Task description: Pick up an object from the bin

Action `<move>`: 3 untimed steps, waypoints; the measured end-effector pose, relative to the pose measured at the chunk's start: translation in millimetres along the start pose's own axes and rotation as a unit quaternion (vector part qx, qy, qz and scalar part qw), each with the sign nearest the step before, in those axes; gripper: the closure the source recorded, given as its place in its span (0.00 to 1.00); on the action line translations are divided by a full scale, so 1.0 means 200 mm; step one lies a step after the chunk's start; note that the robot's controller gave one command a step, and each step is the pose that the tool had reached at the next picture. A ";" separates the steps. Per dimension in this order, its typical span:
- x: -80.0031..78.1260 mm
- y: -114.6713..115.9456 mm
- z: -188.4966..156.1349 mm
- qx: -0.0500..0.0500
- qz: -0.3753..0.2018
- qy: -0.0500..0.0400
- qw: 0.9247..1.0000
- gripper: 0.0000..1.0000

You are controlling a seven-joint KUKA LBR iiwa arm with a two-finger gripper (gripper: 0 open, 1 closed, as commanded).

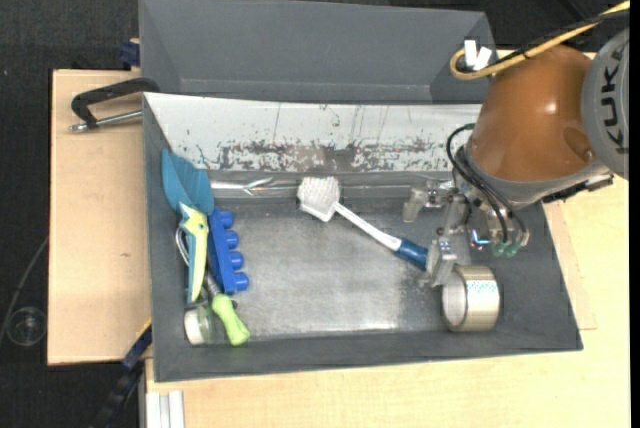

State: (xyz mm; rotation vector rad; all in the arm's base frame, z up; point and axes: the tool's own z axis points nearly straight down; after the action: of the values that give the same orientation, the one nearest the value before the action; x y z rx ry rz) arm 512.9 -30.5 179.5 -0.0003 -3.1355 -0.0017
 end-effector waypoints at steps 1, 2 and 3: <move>-0.01 0.00 -0.02 0.000 0.000 -0.004 1.000 0.00; -0.09 -0.02 0.21 -0.001 0.062 -0.004 0.998 0.00; -0.16 -0.03 0.30 -0.001 0.177 -0.005 0.984 0.00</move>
Offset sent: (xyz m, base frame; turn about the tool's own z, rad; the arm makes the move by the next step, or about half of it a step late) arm 0.0380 -0.0083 -0.1095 0.2936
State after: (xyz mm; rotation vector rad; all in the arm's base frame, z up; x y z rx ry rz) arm 544.2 -37.2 120.2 -0.5556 -3.0960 -0.0035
